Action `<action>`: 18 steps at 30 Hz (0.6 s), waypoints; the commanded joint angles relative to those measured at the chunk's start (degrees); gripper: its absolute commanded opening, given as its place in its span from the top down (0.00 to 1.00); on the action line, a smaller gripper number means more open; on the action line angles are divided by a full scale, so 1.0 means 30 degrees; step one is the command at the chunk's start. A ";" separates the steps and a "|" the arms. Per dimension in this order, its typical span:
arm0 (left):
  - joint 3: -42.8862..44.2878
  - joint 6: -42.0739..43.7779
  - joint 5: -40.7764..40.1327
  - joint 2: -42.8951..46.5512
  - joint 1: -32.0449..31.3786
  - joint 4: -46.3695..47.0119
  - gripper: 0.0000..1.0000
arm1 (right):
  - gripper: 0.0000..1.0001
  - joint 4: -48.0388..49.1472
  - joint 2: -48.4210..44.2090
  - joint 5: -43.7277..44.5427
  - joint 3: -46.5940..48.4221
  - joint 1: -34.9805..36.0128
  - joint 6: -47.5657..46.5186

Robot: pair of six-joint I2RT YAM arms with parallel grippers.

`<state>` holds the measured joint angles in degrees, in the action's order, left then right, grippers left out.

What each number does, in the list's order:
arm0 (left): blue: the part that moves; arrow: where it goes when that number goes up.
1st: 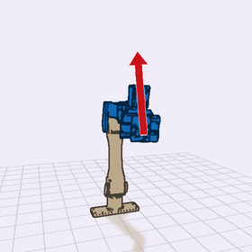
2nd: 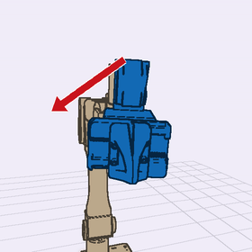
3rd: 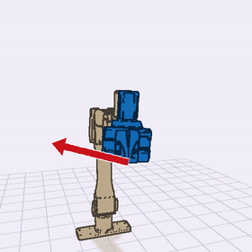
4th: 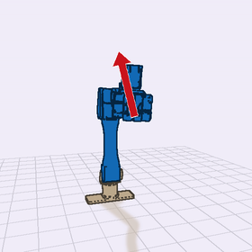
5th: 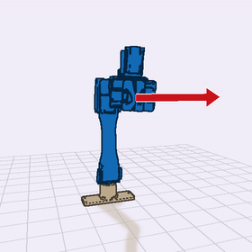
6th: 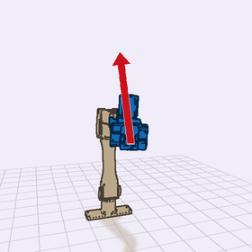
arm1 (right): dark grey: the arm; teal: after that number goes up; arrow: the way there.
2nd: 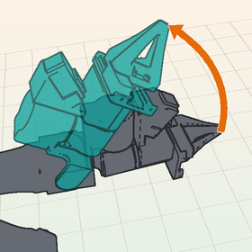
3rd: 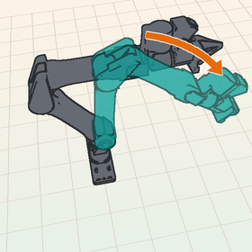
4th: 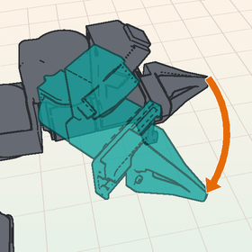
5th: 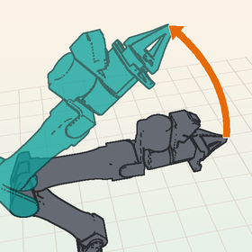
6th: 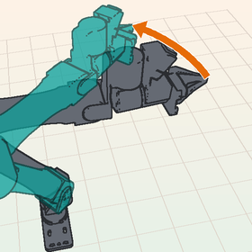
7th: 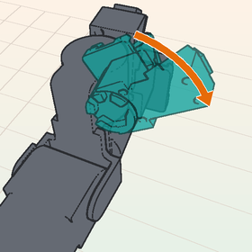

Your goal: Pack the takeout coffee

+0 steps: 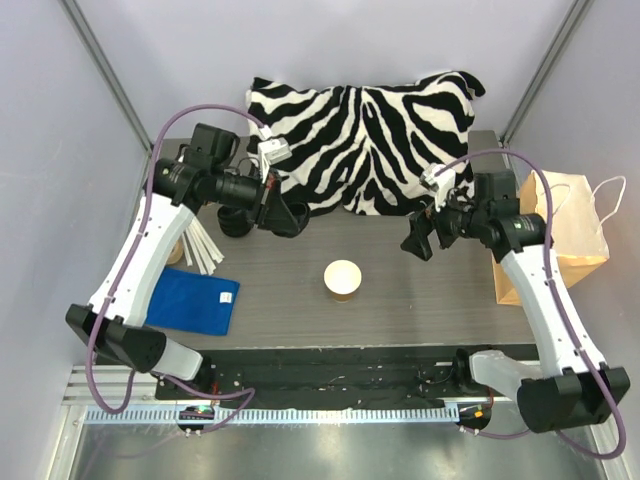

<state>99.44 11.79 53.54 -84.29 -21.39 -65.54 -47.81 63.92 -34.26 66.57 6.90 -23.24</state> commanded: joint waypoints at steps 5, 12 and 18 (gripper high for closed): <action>-0.3699 -0.8498 0.6938 0.3368 -0.1247 0.6431 1.00 | 0.00 0.7459 -0.7267 -0.5948 -0.2114 0.0248 -0.2920; -0.5282 -0.9379 0.7463 0.4571 -0.3125 0.7225 1.00 | 0.00 1.1749 -0.8886 -0.6948 -0.3615 0.1977 -0.3410; -0.5344 -0.9848 0.8402 0.4221 -0.3943 0.7344 1.00 | 0.00 1.1895 -0.7891 -0.6979 -0.2971 0.4109 -0.4379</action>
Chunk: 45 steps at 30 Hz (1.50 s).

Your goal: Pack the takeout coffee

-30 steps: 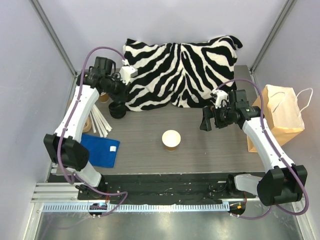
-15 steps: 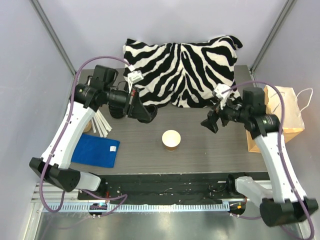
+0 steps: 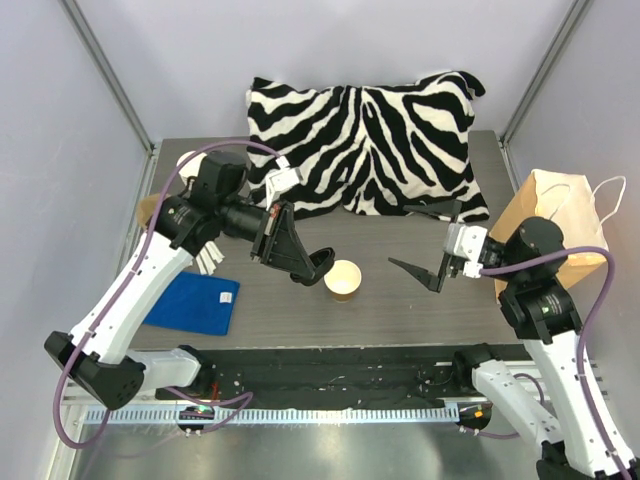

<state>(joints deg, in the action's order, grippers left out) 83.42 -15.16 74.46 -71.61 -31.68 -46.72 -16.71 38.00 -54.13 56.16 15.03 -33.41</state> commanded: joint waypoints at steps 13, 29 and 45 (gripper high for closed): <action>0.0231 -0.1041 0.2047 -0.1089 -0.1363 0.1305 1.00 | 0.00 -0.0317 0.3591 0.4269 0.1582 0.9138 -0.3042; -0.0355 -0.1627 0.1754 -0.1295 -0.1949 0.2038 1.00 | 0.47 -0.0200 0.5292 0.6353 0.2051 1.2686 -0.2547; 0.2749 -0.0862 -0.3593 -0.1149 0.2968 0.2004 0.53 | 0.99 0.1027 0.5732 1.1213 0.2169 1.2688 0.7930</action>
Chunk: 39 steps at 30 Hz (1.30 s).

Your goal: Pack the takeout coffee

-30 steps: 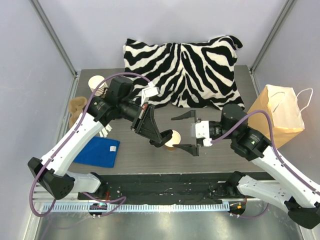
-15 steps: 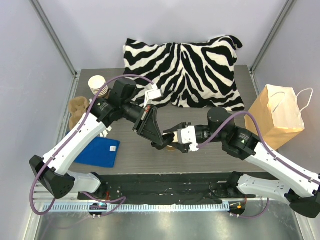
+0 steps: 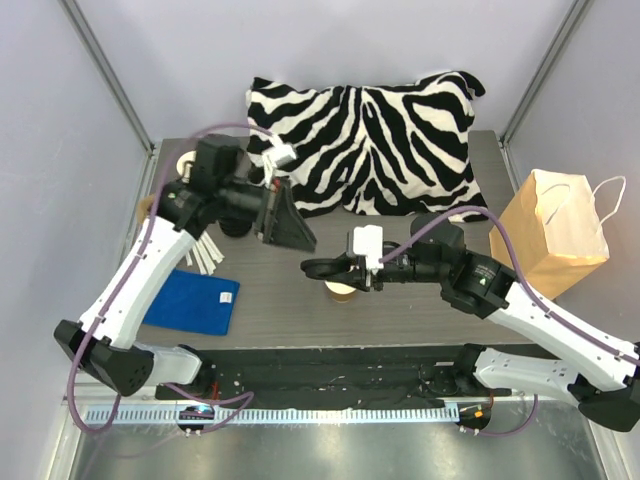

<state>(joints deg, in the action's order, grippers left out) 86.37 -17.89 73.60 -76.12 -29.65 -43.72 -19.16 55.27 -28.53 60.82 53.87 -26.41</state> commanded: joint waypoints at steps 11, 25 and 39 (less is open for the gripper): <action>-0.1747 0.5101 -1.3457 0.4833 0.1128 0.3326 0.40 | 0.99 0.4652 0.0064 0.0696 -0.2428 -0.4742 1.9464; -0.1163 1.0678 -1.7706 0.3166 -0.4880 0.2446 0.57 | 0.99 0.6268 0.0504 -0.2177 -0.3367 -0.5270 2.1988; -0.0693 1.2086 -1.9378 0.2287 -0.6434 0.2183 0.80 | 0.99 0.7499 0.0621 -0.2677 -0.3719 -0.5270 2.2691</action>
<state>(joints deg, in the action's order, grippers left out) 82.50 16.32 17.47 -68.64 -48.07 -37.89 -0.62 57.43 -35.18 49.58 38.00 40.77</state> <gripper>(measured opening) 0.210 0.313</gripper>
